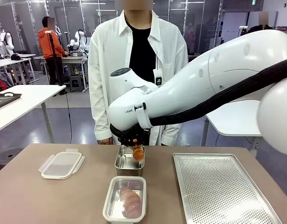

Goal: Place the bread into the airtight container.
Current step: Pick up a Butter Roll and place it into an empty Airtight Container.

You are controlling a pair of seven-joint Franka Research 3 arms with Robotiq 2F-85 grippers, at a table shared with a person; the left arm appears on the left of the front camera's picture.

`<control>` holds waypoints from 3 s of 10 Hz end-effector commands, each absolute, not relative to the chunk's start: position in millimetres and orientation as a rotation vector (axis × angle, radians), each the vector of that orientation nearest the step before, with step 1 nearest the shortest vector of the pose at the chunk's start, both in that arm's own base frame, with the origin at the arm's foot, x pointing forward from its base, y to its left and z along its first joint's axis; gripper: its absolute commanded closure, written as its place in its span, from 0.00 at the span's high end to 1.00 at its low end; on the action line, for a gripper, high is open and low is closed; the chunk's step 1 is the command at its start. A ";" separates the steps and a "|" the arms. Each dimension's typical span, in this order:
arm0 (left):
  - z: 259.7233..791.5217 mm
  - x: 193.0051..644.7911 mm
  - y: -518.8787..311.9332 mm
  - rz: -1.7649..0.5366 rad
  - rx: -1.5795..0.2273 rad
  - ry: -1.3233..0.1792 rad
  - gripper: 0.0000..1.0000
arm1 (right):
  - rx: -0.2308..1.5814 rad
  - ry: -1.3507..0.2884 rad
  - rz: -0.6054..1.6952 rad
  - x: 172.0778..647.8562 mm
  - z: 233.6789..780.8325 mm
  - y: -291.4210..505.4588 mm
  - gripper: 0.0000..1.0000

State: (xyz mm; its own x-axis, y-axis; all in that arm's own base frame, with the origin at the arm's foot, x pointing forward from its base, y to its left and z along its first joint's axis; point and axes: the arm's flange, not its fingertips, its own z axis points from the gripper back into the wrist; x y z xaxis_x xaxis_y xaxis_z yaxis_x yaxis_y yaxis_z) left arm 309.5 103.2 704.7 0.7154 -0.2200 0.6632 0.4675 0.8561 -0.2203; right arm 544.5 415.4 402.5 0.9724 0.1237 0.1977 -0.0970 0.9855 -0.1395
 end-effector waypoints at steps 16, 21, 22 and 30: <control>705.4 308.7 103.5 -0.410 -0.399 -0.677 1.00 | -0.033 -0.145 0.031 590.9 362.4 427.0 1.00; 705.4 308.7 103.5 -0.410 -0.399 -0.677 1.00 | -0.033 -0.145 0.031 590.9 362.4 427.0 1.00; 705.4 308.7 103.5 -0.410 -0.399 -0.677 1.00 | -0.033 -0.145 0.031 590.9 362.4 427.0 1.00; 705.4 308.7 103.5 -0.410 -0.399 -0.677 1.00 | -0.033 -0.145 0.031 590.9 362.4 427.0 1.00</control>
